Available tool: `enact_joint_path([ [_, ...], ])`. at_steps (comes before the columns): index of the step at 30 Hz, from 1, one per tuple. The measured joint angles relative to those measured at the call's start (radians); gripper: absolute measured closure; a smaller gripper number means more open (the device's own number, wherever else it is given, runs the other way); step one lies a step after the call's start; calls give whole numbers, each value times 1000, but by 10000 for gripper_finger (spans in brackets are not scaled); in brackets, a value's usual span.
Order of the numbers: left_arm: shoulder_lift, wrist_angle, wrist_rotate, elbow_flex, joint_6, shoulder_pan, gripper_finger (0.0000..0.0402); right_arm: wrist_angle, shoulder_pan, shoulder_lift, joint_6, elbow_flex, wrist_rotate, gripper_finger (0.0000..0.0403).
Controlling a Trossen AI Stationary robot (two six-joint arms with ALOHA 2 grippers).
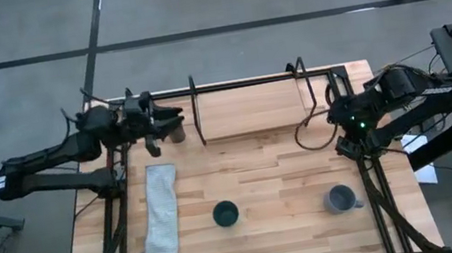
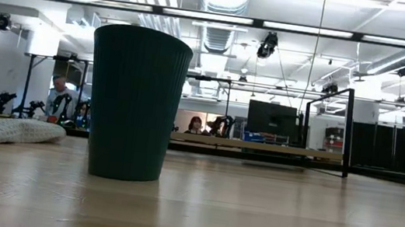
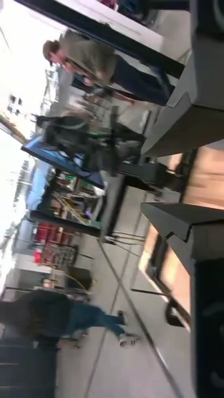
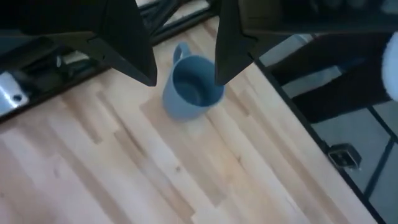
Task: Stack small to large cups/mugs on shelf
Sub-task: Put the blue mug on the shelf
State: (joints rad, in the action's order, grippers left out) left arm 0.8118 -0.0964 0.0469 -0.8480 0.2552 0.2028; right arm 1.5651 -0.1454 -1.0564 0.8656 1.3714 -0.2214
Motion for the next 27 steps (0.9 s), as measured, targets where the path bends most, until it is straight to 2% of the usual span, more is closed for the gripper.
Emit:
enact_joint_path([
  [6, 47, 12, 0, -81, 0, 0, 285, 2, -186, -32, 91, -45, 1, 252],
  [13, 56, 10, 1, -154, -38, 0, 285, -48, -362, -90, 173, -192, 18, 254],
  [18, 50, 8, 1, -177, -56, 0, 285, -160, -398, -115, 192, -312, 23, 260],
  [22, 52, 8, 2, -187, -56, 0, 285, -176, -398, -125, 243, -404, 23, 264],
  [27, 47, 9, 3, -188, -55, 0, 285, -268, -398, -112, 306, -471, 13, 264],
])
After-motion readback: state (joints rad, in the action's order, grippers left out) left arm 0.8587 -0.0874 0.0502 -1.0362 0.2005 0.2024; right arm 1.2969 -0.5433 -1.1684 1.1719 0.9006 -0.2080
